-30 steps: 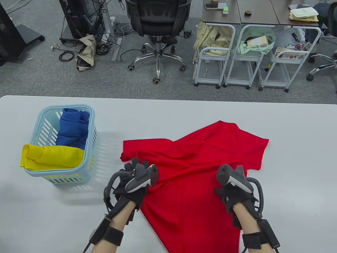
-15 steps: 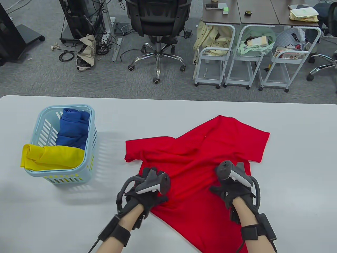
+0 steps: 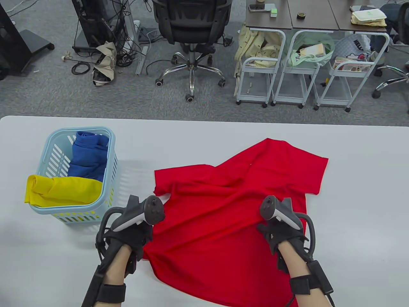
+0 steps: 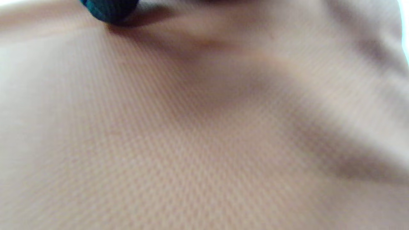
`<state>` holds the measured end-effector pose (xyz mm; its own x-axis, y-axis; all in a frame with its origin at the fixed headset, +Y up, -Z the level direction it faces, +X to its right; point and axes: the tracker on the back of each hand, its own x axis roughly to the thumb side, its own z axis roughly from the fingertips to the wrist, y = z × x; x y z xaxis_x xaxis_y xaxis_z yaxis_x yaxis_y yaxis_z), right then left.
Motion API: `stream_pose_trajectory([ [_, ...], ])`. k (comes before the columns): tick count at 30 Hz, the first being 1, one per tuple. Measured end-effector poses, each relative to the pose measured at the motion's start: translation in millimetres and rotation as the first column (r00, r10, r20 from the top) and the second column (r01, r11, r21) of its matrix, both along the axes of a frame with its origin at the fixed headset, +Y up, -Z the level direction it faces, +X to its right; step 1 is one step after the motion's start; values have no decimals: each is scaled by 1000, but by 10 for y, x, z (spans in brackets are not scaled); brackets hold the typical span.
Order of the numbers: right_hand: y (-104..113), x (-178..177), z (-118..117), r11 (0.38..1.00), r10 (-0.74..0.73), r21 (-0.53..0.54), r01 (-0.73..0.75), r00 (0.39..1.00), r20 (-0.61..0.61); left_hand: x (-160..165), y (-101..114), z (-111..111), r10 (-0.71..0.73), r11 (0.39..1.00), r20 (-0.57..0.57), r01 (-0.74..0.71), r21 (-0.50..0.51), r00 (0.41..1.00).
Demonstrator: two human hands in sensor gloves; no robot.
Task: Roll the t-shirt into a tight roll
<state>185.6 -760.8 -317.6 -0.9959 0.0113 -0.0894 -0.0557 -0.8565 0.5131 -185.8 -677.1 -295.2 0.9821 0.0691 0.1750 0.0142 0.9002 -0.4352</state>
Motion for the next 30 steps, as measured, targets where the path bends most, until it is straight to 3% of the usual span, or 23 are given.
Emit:
stream_pose_trajectory([
  [2,15,-48,40,997,-70,-37,68,996,-52,125,-156,-27,25,999,41,-23,-28,999],
  [4,-94,-61,48,983,-131,-139,120,989,-75,199,-452,-66,-9,989,94,23,-143,995],
  [6,-154,-3,18,989,-58,-141,45,994,-88,188,-747,-96,-58,972,138,88,-219,989],
  [9,-174,126,-66,984,-140,-112,136,990,-22,122,-867,-135,-86,984,130,104,-144,988],
  [11,-197,182,-101,977,-188,-108,186,982,-7,62,-927,-204,-120,983,45,125,-135,992],
  [14,-144,178,-72,983,-141,-127,136,990,-31,79,-830,-178,-68,982,48,76,-175,997],
  [16,-59,160,-28,992,-65,-112,58,996,-60,144,-598,-170,-114,991,74,118,-66,991],
  [20,-43,191,43,991,-67,-117,59,996,-63,232,-385,-346,-238,970,23,237,62,971],
  [22,-33,219,80,991,-68,-122,60,996,-62,264,-351,-514,-208,976,-17,209,60,978],
  [26,-23,247,126,991,-60,-120,51,996,-72,346,-417,-922,-62,998,-101,63,2,993],
  [30,-53,285,123,988,-92,-131,83,993,-67,398,-675,-1361,-19,996,-184,3,-86,983],
])
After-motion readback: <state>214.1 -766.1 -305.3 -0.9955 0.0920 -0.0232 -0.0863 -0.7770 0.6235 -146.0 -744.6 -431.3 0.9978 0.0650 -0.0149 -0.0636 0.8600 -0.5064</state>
